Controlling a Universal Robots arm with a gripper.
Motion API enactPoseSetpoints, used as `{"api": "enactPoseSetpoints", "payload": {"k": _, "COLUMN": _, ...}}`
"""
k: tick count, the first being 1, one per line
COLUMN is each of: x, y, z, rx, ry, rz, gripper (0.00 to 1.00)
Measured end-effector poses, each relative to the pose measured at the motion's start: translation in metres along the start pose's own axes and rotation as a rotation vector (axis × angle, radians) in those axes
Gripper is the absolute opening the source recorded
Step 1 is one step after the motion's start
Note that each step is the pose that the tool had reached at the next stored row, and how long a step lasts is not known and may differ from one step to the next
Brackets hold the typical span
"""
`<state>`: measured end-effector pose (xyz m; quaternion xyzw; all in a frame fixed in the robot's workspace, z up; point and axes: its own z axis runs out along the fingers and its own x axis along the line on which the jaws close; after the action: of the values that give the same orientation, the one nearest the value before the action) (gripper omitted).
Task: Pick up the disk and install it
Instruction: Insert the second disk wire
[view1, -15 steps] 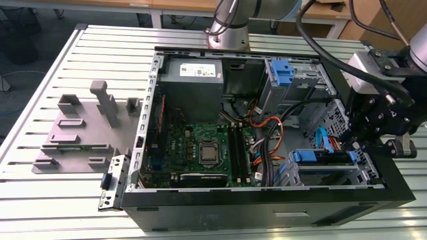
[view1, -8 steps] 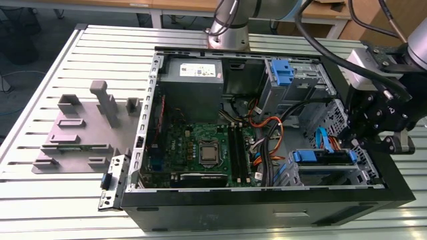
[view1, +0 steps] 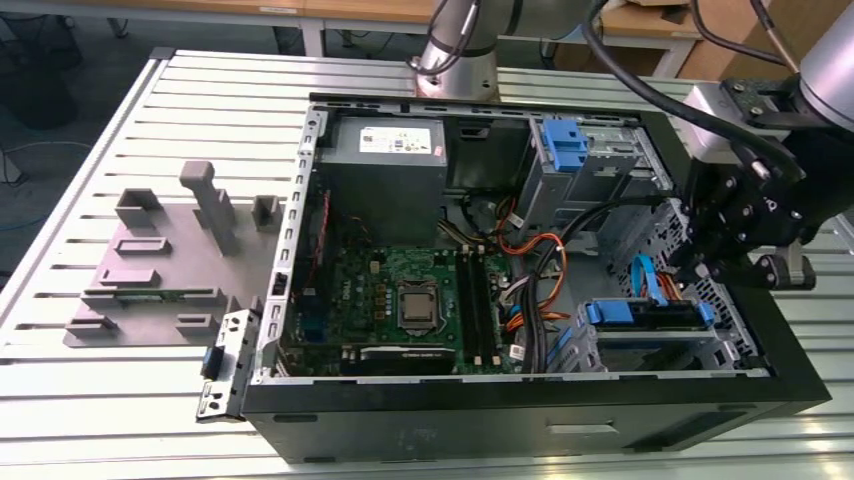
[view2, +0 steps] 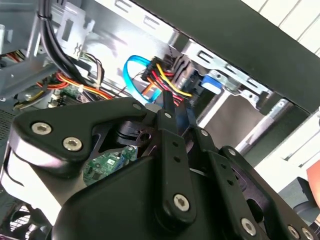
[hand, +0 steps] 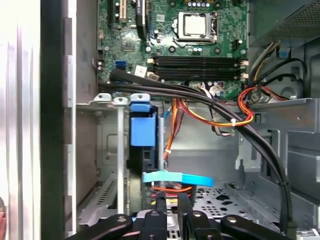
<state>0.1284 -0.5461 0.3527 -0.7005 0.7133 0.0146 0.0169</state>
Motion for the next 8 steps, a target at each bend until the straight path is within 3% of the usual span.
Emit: {"api": "enactPoseSetpoints", "payload": {"k": 8, "x": -0.0163, "y": 0.0013, "z": 0.0009, "rx": 0.0000, "ry": -0.0001, "rz": 0.000, "gripper": 0.24}}
